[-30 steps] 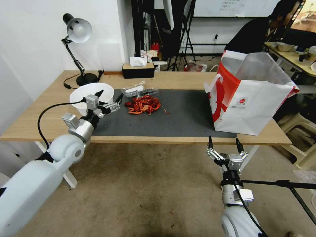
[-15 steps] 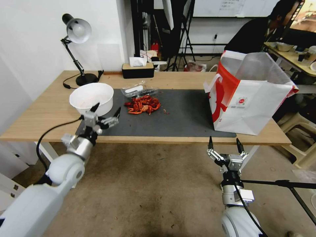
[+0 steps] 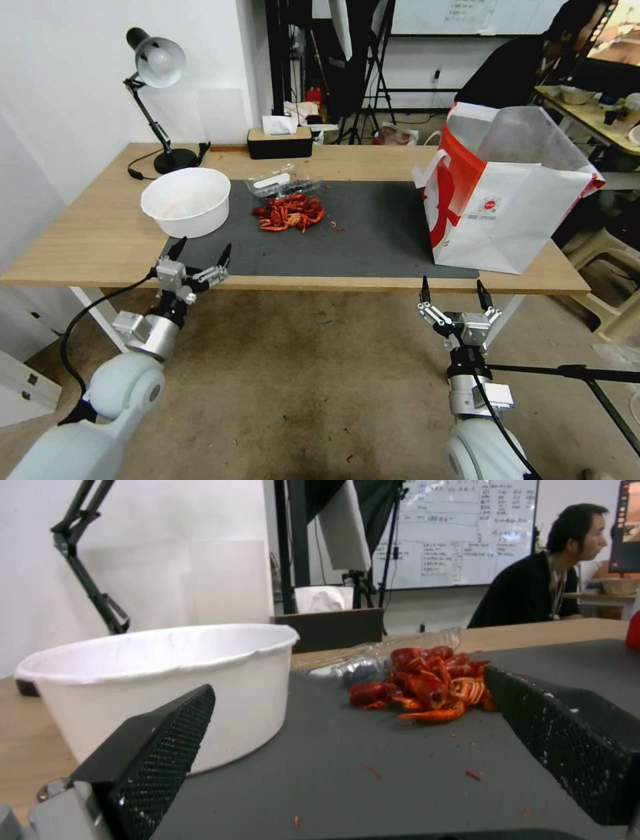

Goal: Pick up the trash from the table and place it into the takeout bag.

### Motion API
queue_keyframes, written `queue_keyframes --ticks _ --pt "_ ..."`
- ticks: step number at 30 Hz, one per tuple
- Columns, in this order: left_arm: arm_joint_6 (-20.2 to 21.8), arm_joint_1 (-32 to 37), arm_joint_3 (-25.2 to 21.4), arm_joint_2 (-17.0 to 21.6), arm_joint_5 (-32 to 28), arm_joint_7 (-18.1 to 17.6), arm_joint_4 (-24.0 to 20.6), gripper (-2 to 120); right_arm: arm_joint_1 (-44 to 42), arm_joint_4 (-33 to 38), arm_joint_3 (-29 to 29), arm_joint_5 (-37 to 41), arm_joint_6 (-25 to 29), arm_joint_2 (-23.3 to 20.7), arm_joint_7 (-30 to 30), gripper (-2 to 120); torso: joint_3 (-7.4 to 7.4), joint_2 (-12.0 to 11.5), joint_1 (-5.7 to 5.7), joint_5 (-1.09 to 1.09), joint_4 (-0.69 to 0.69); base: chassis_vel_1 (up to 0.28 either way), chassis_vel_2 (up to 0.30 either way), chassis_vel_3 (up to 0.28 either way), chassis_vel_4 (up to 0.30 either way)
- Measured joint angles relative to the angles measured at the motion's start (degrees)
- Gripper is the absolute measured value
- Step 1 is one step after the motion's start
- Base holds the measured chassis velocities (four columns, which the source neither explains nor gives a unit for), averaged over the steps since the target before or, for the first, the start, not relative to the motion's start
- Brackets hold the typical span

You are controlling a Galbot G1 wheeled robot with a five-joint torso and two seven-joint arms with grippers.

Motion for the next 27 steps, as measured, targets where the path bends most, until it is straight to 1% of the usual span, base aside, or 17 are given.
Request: queue_keyframes --ticks 7,11,14,16,20,27 --pt "-1.67 3.66 -2.79 -2.86 2.38 0.47 -0.26 100 -0.01 -0.02 0.03 0.23 0.11 -0.41 -0.21 100 0.0 0.0 0.0 0.0 0.0 0.0 0.0 0.0 0.0" --pt "-2.89 5.16 -3.94 -4.36 3.34 0.88 0.08 100 0.02 -0.23 0.11 0.37 0.22 -0.56 -0.67 100 0.0 0.0 0.0 0.0 0.0 0.0 0.0 0.0 0.0" --pt "-3.22 5.52 -4.15 -4.63 3.53 0.99 0.19 100 0.03 -0.26 0.14 0.4 0.25 -0.58 -0.78 100 0.0 0.0 0.0 0.0 0.0 0.0 0.0 0.0 0.0" --pt "-4.33 6.86 -4.75 -5.62 4.07 1.42 0.61 100 0.01 -0.46 0.19 0.5 0.3 -0.55 -1.08 100 0.0 0.0 0.0 0.0 0.0 0.0 0.0 0.0 0.0" --pt "-5.79 7.85 -5.24 -6.25 4.71 1.88 1.44 100 -0.14 -0.71 0.2 0.52 0.4 -0.52 -1.25 100 0.0 0.0 0.0 -0.01 0.0 0.0 0.0 0.0 0.0" --pt "-6.45 7.98 -5.74 -6.09 4.77 2.73 1.48 100 -0.16 -0.95 0.22 0.53 0.75 -0.39 -1.54 100 0.0 0.0 0.0 0.01 0.0 0.0 0.0 0.0 0.0"
